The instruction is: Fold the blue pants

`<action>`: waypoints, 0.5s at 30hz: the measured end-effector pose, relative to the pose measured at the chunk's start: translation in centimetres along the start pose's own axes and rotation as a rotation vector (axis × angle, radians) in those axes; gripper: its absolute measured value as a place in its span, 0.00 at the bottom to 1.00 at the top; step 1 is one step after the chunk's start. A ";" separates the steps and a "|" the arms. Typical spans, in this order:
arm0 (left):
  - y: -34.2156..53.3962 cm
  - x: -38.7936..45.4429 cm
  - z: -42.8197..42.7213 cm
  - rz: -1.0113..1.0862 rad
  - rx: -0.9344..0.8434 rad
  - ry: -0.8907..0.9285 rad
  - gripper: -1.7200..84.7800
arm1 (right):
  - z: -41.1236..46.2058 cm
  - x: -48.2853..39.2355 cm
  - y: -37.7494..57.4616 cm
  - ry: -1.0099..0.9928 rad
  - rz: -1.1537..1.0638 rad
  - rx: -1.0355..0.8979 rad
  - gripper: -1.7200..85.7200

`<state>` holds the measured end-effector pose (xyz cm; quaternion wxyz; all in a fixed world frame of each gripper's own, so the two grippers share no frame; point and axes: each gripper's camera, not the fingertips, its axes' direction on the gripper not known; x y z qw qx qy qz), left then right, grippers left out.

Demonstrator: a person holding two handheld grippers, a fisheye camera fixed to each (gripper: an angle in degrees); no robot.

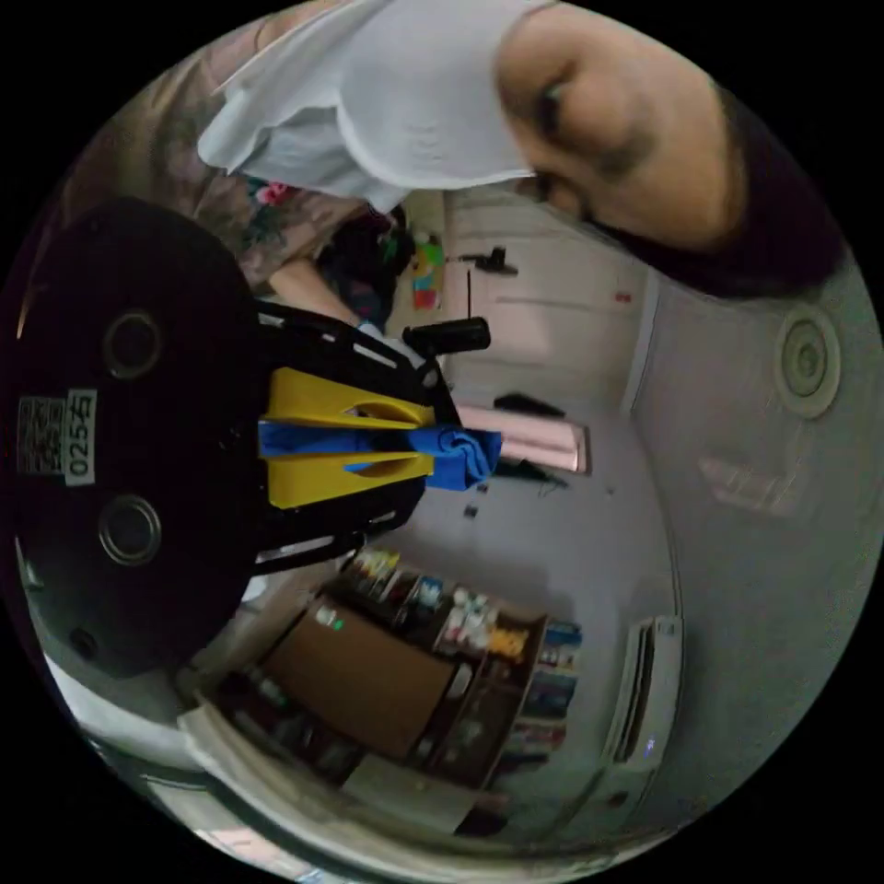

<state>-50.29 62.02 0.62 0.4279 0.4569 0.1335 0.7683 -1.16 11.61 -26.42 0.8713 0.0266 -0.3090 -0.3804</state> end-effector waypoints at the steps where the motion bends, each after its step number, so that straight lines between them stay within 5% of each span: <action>1: -0.7 0.1 -1.2 0.016 0.001 -0.027 0.01 | 0.5 -0.4 -0.9 -0.047 -0.002 0.006 0.06; 9: -7.8 3.7 -13.8 0.128 -0.032 -0.450 0.02 | 8.1 -6.0 -9.2 -0.512 -0.024 0.073 0.06; 15: -14.8 3.9 -14.4 0.198 -0.059 -0.437 0.02 | 9.1 -4.4 -12.5 -0.779 0.092 0.176 0.06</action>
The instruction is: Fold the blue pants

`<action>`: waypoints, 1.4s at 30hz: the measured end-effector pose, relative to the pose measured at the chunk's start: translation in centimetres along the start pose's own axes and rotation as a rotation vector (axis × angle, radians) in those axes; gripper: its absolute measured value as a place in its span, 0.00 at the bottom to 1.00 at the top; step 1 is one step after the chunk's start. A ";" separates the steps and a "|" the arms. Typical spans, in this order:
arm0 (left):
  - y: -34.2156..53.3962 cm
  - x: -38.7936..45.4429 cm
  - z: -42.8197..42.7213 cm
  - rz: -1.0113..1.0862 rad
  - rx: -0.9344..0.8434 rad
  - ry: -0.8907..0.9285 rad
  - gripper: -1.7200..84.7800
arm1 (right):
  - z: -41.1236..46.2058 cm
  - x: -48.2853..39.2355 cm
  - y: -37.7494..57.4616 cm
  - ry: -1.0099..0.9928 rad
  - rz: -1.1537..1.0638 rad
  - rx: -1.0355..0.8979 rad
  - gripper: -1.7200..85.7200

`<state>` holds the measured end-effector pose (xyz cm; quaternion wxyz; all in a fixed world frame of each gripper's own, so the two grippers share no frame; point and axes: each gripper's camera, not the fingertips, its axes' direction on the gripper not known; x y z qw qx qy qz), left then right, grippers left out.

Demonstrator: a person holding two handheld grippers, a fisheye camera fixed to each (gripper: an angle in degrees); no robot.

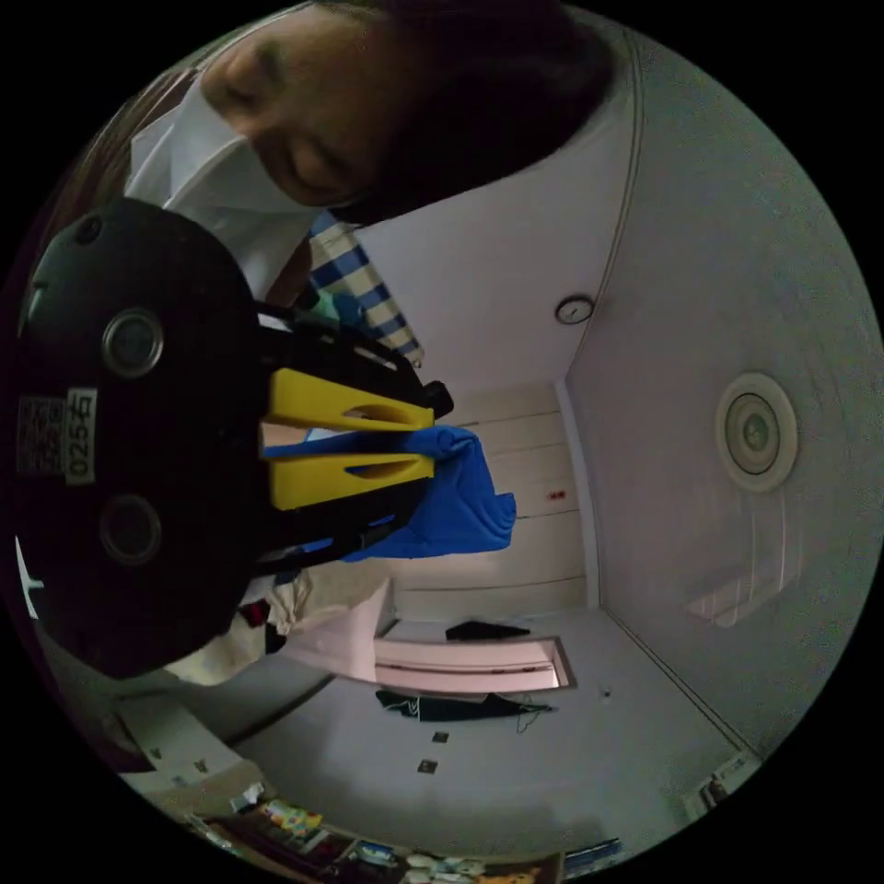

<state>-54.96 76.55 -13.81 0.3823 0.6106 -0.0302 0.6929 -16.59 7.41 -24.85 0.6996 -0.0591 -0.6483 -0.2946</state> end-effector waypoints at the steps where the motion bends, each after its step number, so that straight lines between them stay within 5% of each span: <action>1: -0.8 0.1 0.4 0.019 -0.001 0.004 0.02 | -0.4 0.1 -0.3 -0.012 0.006 0.016 0.06; 8: -4.0 5.0 13.3 0.167 -0.106 0.105 0.02 | -9.4 2.0 0.6 0.141 0.048 0.201 0.06; 16: 15.6 16.7 38.1 -0.055 -0.370 0.526 0.02 | -26.0 8.0 17.5 0.773 0.392 0.173 0.07; 18: 25.6 23.6 46.2 -0.180 -0.483 0.661 0.02 | -31.2 10.1 25.4 1.037 0.573 0.125 0.06; 21: 37.8 36.2 55.5 -0.259 -0.753 0.765 0.01 | -37.9 13.7 36.3 1.174 0.852 0.106 0.06; 26: 51.6 59.1 64.6 -0.036 -1.183 0.949 0.01 | -47.7 17.6 52.5 1.214 1.312 0.046 0.06; 30: 56.9 70.8 69.6 -0.030 -1.363 1.083 0.01 | -56.0 15.5 61.6 1.242 1.535 0.207 0.06; 39: 56.2 82.2 74.8 0.092 -1.350 1.210 0.02 | -63.3 13.7 69.8 1.396 1.691 0.415 0.07; 42: 55.3 83.4 75.7 0.149 -1.330 1.193 0.02 | -63.2 15.4 69.5 1.446 1.688 0.308 0.07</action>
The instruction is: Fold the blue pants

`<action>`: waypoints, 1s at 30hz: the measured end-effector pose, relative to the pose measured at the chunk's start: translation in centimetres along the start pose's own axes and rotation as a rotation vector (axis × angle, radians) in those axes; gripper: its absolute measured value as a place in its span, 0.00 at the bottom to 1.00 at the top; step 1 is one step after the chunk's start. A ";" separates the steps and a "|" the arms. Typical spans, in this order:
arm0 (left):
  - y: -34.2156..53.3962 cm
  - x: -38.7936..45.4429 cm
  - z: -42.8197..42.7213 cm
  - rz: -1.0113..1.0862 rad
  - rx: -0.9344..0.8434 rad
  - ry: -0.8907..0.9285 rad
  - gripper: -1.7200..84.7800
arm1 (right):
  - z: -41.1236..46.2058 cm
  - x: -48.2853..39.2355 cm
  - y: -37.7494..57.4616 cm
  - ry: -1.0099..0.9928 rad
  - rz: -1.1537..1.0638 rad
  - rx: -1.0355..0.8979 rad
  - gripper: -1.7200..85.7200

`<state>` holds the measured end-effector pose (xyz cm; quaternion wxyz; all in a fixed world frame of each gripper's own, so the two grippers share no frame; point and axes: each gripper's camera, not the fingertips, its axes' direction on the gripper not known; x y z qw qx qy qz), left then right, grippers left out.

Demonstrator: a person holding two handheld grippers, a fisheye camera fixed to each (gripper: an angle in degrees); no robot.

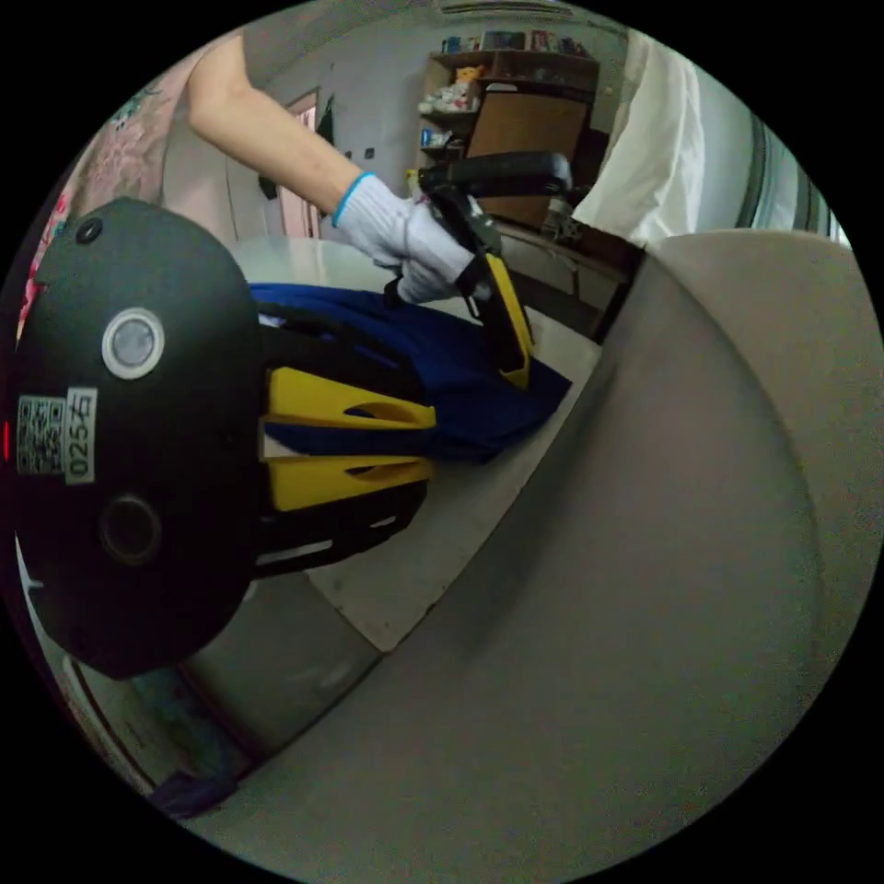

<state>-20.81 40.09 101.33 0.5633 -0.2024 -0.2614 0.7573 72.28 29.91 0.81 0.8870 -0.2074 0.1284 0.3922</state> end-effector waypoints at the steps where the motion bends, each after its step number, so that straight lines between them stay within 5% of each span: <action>1: -0.1 0.0 -0.1 0.004 -0.002 -0.004 0.02 | 0.0 -0.5 0.1 0.023 -0.010 0.000 0.07; 7: 1.8 -2.9 -1.7 -0.110 0.078 0.060 0.03 | -1.7 -10.0 4.9 0.274 -0.292 0.202 0.02; 13: 5.0 -8.8 -5.3 -0.325 0.072 0.360 0.08 | 9.0 -16.8 3.5 0.339 -0.512 -0.109 0.01; 18: 20.2 -11.9 -18.6 -0.489 0.527 0.455 0.11 | 11.8 -17.4 2.6 0.264 -0.466 -0.173 0.01; 22: 34.7 -6.4 -27.3 -0.493 0.713 0.254 0.14 | 13.1 -17.8 1.8 0.160 -0.401 -0.244 0.01; 25: 45.4 1.7 -31.3 -0.477 0.754 0.002 0.16 | 14.9 -21.2 2.6 0.270 -0.567 -0.290 0.01; 30: 58.1 12.2 -27.6 -0.678 0.473 -0.232 0.16 | 17.3 -29.1 5.9 0.396 -0.887 -0.323 0.01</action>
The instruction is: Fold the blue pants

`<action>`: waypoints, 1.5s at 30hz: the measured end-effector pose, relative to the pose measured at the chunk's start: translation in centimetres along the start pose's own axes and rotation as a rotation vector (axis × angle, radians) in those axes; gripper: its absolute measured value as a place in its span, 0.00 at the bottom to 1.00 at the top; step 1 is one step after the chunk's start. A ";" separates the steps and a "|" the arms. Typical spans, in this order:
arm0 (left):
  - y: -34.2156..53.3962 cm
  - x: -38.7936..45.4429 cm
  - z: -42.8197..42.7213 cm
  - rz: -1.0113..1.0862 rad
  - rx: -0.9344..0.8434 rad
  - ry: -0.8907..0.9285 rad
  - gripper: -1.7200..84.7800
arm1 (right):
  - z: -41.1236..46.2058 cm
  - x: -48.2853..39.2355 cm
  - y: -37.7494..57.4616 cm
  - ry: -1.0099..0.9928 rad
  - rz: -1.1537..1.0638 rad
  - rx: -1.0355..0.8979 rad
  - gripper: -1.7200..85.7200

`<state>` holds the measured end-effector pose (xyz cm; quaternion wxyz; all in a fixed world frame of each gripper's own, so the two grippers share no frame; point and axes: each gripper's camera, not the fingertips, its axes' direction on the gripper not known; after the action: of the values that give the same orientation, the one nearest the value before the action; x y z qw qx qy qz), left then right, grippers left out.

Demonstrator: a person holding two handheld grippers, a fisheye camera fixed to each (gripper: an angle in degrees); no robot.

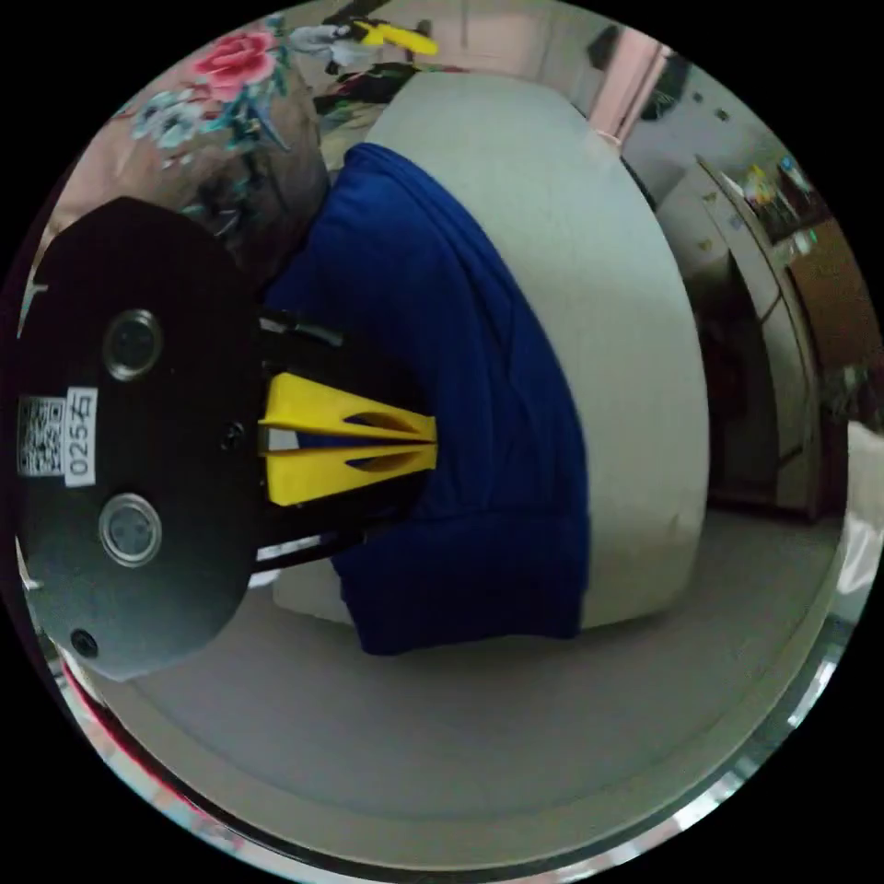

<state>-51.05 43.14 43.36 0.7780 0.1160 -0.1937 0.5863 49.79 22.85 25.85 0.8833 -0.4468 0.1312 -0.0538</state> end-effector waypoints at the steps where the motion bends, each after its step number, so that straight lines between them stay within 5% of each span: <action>1: 1.6 0.0 0.5 -0.018 -0.028 -0.007 0.16 | -0.7 -1.3 -0.4 -0.008 -0.050 0.035 0.01; 6: 9.7 1.9 8.1 -0.105 -0.114 0.059 0.19 | -2.1 -19.8 -2.1 -0.086 -0.903 -0.034 0.02; 13: 9.3 2.4 12.4 -0.143 -0.105 0.150 0.17 | 5.0 -30.0 -0.3 0.065 -1.464 -0.389 0.19; 15: 9.8 1.8 12.8 -0.190 -0.092 0.156 0.16 | 5.0 -30.5 1.3 0.137 -1.601 -0.213 0.18; 21: 11.4 1.2 13.4 -0.273 -0.101 0.206 0.14 | 4.6 -31.6 0.7 -0.001 -1.497 -0.227 0.03; 31: 10.5 4.7 17.3 -0.068 -0.165 0.171 0.19 | 3.7 -35.2 0.6 0.092 -1.467 -0.216 0.01; 40: 10.7 7.8 22.9 -0.005 -0.140 -0.078 0.18 | 2.7 -35.1 0.2 0.013 -1.467 -0.205 0.02; 45: 12.6 7.0 27.5 -0.015 -0.194 -0.188 0.08 | 2.0 -34.9 0.6 -0.005 -1.545 -0.204 0.02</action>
<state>-65.98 41.55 70.54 0.7685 0.0960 -0.3205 0.5453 16.87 32.13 32.90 0.5500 -0.4907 -0.2149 -0.6407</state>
